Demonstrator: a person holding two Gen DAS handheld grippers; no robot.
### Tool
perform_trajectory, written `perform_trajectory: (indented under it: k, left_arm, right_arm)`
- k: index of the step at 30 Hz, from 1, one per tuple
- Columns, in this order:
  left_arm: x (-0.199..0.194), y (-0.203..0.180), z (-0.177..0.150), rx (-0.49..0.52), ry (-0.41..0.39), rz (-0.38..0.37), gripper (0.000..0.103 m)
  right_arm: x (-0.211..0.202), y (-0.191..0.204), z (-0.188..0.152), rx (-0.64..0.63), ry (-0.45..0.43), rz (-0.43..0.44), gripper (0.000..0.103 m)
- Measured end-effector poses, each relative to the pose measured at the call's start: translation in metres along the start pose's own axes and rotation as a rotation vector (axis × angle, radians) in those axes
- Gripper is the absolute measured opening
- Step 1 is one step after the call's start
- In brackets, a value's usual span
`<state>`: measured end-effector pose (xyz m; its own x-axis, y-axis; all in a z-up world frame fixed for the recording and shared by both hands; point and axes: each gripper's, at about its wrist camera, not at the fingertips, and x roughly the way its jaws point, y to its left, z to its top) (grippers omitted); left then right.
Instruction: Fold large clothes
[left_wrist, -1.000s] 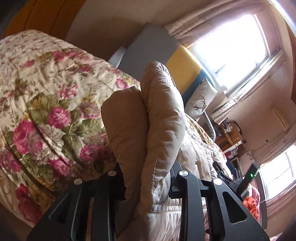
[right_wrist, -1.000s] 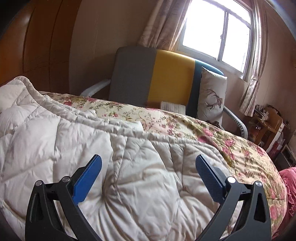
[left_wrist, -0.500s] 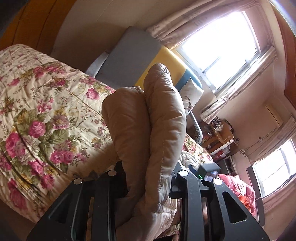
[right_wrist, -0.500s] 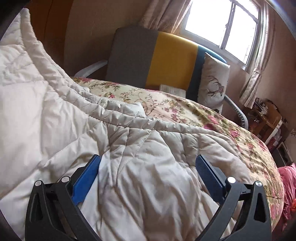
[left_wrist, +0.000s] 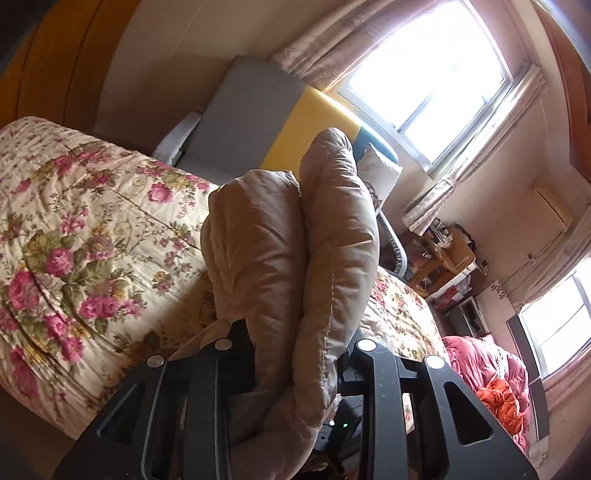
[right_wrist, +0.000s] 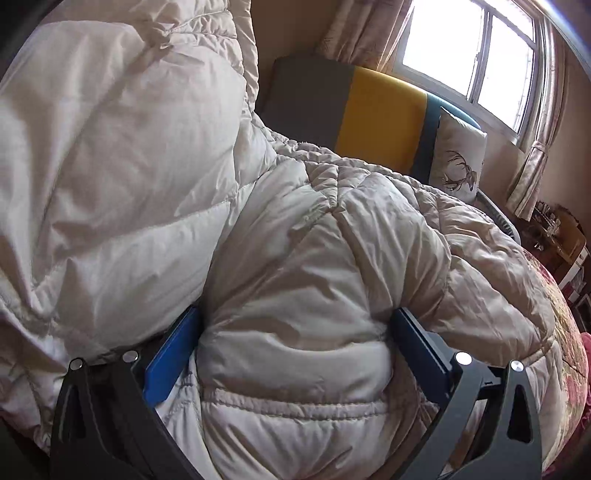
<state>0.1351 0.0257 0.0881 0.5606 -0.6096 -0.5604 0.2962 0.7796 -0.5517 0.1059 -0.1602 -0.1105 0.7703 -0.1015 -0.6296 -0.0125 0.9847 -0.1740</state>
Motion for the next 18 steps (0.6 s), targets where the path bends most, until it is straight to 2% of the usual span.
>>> perform_trajectory:
  k: [4, 8, 11, 13, 15, 16, 17, 18]
  left_arm:
    - [0.006, -0.031, -0.003, 0.05, -0.017, 0.032, 0.028]
    - [0.014, -0.052, -0.006, 0.066, -0.011, 0.04, 0.028]
    - [0.021, -0.065, -0.008, 0.061, -0.012, 0.061, 0.03]
    - [0.026, -0.072, -0.01, 0.052, -0.016, 0.058, 0.032]
    - [0.034, -0.081, -0.014, 0.06, -0.019, 0.067, 0.032]
    - [0.037, -0.085, -0.015, 0.062, -0.02, 0.069, 0.032]
    - [0.042, -0.091, -0.017, 0.065, -0.02, 0.067, 0.032]
    - [0.048, -0.097, -0.019, 0.077, -0.019, 0.069, 0.032]
  right_arm:
    - [-0.02, -0.018, 0.005, 0.037, 0.008, 0.072, 0.101]
    - [-0.054, -0.064, 0.018, 0.161, -0.046, 0.027, 0.101]
    - [-0.065, -0.098, 0.023, 0.219, -0.041, -0.041, 0.101]
    - [-0.063, -0.118, 0.02, 0.232, -0.01, -0.138, 0.101]
    - [-0.047, -0.129, 0.009, 0.241, 0.095, -0.212, 0.101]
    - [-0.035, -0.135, 0.002, 0.245, 0.157, -0.215, 0.101]
    - [-0.029, -0.136, -0.011, 0.258, 0.188, -0.182, 0.101]
    - [-0.025, -0.137, -0.02, 0.284, 0.181, -0.153, 0.101]
